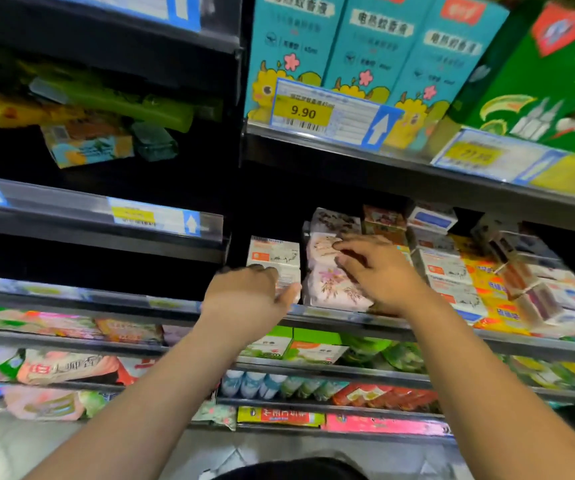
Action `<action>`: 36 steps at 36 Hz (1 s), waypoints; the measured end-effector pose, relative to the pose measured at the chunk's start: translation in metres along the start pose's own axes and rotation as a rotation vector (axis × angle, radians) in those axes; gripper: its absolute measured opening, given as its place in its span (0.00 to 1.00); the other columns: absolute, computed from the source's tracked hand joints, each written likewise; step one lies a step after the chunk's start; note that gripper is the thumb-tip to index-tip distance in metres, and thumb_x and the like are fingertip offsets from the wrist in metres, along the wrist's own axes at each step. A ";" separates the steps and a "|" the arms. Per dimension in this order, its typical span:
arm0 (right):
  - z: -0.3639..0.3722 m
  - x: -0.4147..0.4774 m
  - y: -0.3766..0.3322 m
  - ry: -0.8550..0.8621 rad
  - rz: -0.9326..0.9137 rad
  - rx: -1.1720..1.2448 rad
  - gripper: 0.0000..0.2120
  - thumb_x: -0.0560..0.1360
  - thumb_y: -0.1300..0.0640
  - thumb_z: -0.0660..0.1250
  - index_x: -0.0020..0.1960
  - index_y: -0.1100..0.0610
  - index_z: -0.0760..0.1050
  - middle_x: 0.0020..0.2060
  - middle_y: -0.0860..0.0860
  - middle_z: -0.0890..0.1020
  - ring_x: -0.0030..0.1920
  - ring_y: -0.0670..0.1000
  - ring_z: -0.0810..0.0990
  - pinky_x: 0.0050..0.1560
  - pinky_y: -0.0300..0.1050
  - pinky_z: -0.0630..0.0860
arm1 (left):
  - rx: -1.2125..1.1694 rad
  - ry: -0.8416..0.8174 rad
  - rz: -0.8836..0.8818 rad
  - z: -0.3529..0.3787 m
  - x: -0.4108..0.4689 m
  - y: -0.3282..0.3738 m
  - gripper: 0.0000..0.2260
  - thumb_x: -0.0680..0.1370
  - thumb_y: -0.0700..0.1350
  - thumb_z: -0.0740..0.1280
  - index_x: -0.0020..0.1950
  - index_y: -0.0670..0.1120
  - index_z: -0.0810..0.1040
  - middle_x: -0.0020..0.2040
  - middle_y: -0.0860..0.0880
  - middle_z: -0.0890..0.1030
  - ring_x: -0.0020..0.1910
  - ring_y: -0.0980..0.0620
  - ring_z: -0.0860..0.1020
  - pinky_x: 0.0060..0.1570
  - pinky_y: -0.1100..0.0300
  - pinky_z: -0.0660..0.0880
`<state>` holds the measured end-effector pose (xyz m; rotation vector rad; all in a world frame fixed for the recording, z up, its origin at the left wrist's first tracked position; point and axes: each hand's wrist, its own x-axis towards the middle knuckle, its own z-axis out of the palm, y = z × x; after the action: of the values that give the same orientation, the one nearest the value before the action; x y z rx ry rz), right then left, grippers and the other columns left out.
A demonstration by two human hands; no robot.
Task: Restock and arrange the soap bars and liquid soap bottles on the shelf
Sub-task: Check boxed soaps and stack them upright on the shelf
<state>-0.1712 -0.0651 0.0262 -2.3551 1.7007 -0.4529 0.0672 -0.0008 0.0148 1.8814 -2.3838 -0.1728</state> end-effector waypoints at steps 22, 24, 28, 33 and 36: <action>-0.045 -0.055 0.170 0.136 0.241 -0.026 0.21 0.75 0.44 0.71 0.63 0.53 0.75 0.47 0.52 0.73 0.56 0.58 0.74 0.49 0.42 0.66 | 0.078 0.012 0.063 0.037 0.083 0.128 0.35 0.74 0.76 0.42 0.79 0.65 0.44 0.82 0.57 0.45 0.80 0.52 0.47 0.77 0.48 0.49; -0.047 -0.047 0.174 0.120 0.263 -0.021 0.18 0.75 0.41 0.70 0.53 0.55 0.77 0.41 0.54 0.77 0.48 0.58 0.78 0.43 0.44 0.67 | 0.103 0.008 0.047 0.037 0.083 0.131 0.35 0.73 0.77 0.41 0.78 0.68 0.43 0.82 0.58 0.43 0.80 0.53 0.46 0.77 0.48 0.48; -0.055 -0.018 0.184 0.174 0.234 -0.028 0.24 0.75 0.42 0.70 0.64 0.56 0.75 0.58 0.60 0.80 0.60 0.62 0.77 0.58 0.54 0.75 | 0.137 -0.053 0.039 0.034 0.087 0.134 0.36 0.70 0.78 0.38 0.77 0.69 0.40 0.81 0.58 0.40 0.80 0.53 0.41 0.78 0.47 0.44; -0.046 0.022 0.198 0.204 0.308 -0.079 0.41 0.74 0.37 0.69 0.80 0.47 0.54 0.80 0.51 0.57 0.77 0.60 0.57 0.75 0.57 0.60 | 0.124 -0.033 0.052 0.034 0.088 0.133 0.38 0.66 0.78 0.33 0.76 0.71 0.39 0.81 0.59 0.40 0.80 0.54 0.41 0.78 0.49 0.41; -0.037 0.024 0.204 0.202 0.403 -0.041 0.43 0.73 0.36 0.68 0.80 0.43 0.49 0.80 0.49 0.54 0.77 0.60 0.56 0.75 0.60 0.57 | 0.118 -0.049 0.063 0.034 0.089 0.132 0.39 0.64 0.78 0.31 0.76 0.71 0.37 0.81 0.59 0.40 0.80 0.54 0.40 0.77 0.49 0.39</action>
<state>-0.3585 -0.1517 -0.0049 -1.9685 2.2267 -0.5997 -0.0852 -0.0556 0.0015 1.8682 -2.5339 -0.0756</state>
